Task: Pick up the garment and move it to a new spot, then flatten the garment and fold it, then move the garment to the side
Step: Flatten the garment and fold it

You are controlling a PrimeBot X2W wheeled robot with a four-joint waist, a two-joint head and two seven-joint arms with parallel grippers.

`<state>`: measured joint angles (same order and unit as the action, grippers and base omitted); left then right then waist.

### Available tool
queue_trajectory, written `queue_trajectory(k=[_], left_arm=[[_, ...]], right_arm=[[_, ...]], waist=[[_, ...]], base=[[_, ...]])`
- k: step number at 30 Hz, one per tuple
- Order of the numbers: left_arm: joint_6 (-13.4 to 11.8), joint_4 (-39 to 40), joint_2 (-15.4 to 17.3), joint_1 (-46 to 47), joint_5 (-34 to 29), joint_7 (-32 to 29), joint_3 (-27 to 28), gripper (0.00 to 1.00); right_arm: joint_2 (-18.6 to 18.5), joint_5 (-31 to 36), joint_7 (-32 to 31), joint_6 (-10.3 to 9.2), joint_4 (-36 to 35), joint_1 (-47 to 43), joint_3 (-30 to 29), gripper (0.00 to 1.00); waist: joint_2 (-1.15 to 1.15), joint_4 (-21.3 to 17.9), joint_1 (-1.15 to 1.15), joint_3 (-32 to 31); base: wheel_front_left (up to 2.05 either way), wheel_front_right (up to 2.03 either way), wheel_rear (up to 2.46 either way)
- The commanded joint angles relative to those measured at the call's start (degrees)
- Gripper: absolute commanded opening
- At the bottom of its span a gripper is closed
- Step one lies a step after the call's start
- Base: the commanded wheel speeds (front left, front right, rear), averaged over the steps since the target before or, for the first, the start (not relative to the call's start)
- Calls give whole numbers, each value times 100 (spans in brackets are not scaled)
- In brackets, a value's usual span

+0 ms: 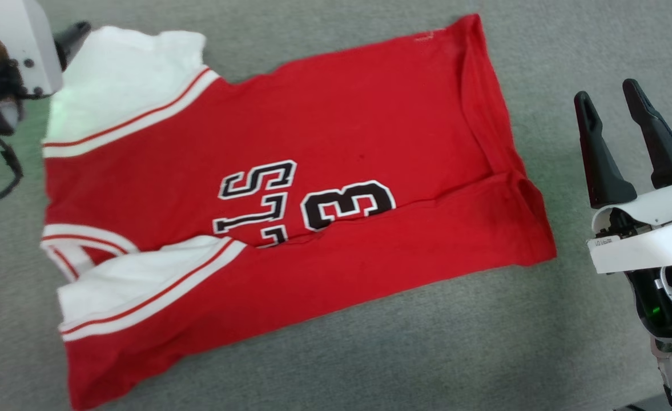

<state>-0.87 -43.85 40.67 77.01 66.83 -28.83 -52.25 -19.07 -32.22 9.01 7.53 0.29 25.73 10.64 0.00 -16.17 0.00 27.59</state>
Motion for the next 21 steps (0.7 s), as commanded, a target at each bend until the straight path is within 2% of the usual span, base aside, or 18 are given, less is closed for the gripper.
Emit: queue_trajectory(k=[1, 8, 14, 15, 16, 18, 21], left_arm=[[116, -144, -33, 132, 72, -291, -44, 100], [173, -722, 79, 530, 32, -1396, -271, 100], [263, -933, 43, 626, -19, -1756, -408, 98], [307, -946, 8, 601, 34, -1823, -410, 68], [354, -957, -39, 568, 110, -1892, -393, 43], [411, -968, -94, 543, 177, -1930, -362, 0], [438, -983, -118, 526, 202, -1902, -359, 0]], right_arm=[[49, -41, 11, -9, -47, 8, 15, 100], [56, -83, -16, -9, -144, 95, 212, 100], [-5, -121, -16, -9, -117, 169, 317, 100], [-19, -127, -12, -9, -108, 190, 325, 100], [-30, -140, -26, -9, -104, 223, 343, 100], [-102, -121, -108, -9, -85, 310, 404, 100], [-176, -151, -334, -9, -40, 482, 521, 100]], waist=[[0, -260, 0, 233], [0, -466, 0, 371], [0, -503, 0, 489], [0, -493, 0, 499], [0, -480, 0, 506], [0, -454, 0, 511], [0, -439, 0, 494]], base=[[0, 0, 0], [0, 0, 0], [0, 0, 0], [0, 0, 0], [0, 0, 0], [0, 0, 0], [0, 0, 0]])
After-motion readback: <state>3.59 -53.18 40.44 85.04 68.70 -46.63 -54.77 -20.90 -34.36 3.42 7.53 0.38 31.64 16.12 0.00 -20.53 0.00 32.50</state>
